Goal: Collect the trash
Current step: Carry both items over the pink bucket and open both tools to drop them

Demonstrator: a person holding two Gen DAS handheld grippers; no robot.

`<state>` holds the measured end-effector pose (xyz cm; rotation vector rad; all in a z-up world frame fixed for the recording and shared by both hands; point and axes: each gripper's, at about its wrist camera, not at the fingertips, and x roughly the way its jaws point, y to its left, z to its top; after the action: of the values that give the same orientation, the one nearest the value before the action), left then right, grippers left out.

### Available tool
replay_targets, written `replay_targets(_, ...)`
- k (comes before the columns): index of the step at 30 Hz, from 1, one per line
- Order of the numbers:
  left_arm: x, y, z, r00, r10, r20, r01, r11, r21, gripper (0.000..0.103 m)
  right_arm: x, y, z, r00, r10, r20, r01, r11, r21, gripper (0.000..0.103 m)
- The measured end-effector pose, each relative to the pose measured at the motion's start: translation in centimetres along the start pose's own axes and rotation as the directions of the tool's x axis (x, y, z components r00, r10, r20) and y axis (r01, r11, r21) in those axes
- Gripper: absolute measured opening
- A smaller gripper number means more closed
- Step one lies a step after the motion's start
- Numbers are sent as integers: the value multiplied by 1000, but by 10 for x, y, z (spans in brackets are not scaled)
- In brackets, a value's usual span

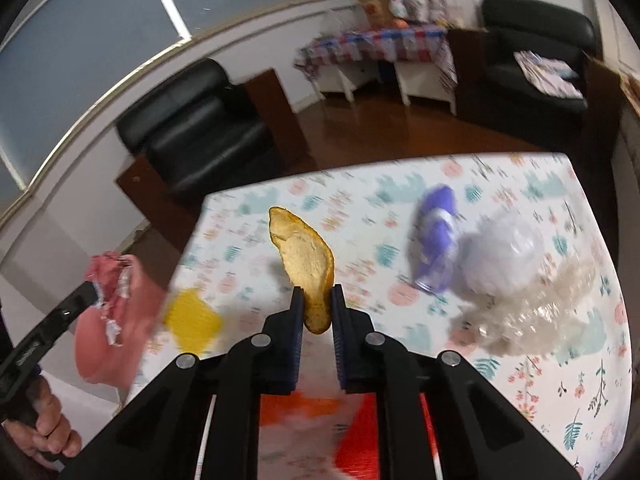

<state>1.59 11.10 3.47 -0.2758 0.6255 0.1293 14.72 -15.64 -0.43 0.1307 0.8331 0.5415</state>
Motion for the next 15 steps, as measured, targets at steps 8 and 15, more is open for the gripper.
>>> replay_targets(8,-35,42,0,985,156,77,-155,988,-15,15,2,90,14,986,164,-39,-169,966,-198,13)
replay_targets(15,-52,82,-14,965,257,49,-252,964,-91,15,29,168,12,944,293,-152,-325,906,-272,13)
